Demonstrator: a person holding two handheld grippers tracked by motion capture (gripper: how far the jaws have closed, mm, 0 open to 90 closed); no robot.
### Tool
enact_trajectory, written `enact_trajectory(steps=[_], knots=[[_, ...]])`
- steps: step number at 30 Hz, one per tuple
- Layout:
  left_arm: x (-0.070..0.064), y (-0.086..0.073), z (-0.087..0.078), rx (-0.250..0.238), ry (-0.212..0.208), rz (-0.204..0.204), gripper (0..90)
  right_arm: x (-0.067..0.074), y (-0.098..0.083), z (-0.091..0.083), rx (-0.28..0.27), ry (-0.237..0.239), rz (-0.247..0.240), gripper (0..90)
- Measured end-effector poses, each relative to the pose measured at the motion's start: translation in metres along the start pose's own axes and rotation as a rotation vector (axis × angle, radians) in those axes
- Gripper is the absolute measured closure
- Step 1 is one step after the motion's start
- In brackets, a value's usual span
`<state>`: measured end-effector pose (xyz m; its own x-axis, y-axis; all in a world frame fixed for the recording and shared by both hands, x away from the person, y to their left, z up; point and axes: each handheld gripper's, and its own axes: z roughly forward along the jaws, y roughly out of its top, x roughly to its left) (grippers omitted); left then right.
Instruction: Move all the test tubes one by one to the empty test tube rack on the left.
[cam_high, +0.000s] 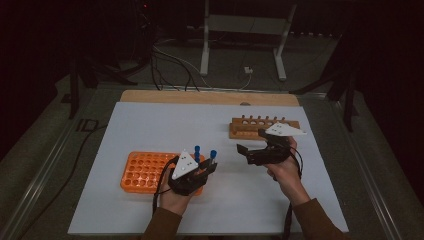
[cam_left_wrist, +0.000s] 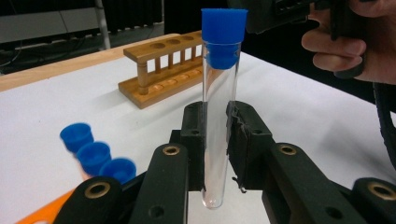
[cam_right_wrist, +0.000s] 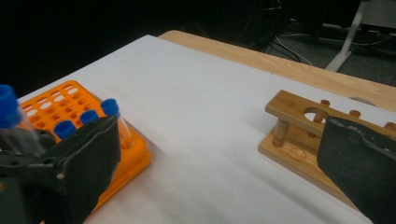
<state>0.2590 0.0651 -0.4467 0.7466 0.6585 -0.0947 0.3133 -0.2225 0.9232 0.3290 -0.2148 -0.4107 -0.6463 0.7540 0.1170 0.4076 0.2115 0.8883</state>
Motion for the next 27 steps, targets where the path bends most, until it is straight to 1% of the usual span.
enact_trajectory(steps=[3, 6, 9, 15, 21, 23, 26, 27], knots=[[0.0, -0.003, -0.004, 0.001, -0.009, -0.004, 77.1, -0.001, -0.002, 0.0, 0.0, -0.004, 0.005, 0.4], [0.0, -0.006, -0.007, 0.004, -0.013, 0.001, 77.1, -0.003, -0.004, 0.0, -0.001, -0.005, 0.014, 0.4], [0.0, -0.009, -0.011, 0.009, -0.016, 0.009, 77.0, -0.003, -0.004, 0.0, 0.0, -0.005, 0.013, 0.4], [0.002, -0.017, -0.019, 0.002, -0.018, 0.004, 77.0, -0.002, -0.004, -0.001, -0.003, -0.005, 0.011, 0.4], [0.004, -0.023, -0.028, 0.001, -0.005, 0.015, 77.0, -0.003, -0.007, -0.002, -0.003, -0.004, 0.018, 0.4], [0.003, -0.025, -0.03, 0.003, 0.005, 0.023, 77.0, -0.003, -0.008, -0.002, -0.004, -0.003, 0.019, 0.4], [0.003, -0.028, -0.032, 0.007, 0.025, 0.049, 77.0, -0.004, -0.009, -0.002, -0.004, -0.003, 0.02, 0.4], [0.004, -0.029, -0.033, 0.007, 0.024, 0.048, 77.0, -0.004, -0.009, -0.003, -0.005, -0.002, 0.02, 0.4]])
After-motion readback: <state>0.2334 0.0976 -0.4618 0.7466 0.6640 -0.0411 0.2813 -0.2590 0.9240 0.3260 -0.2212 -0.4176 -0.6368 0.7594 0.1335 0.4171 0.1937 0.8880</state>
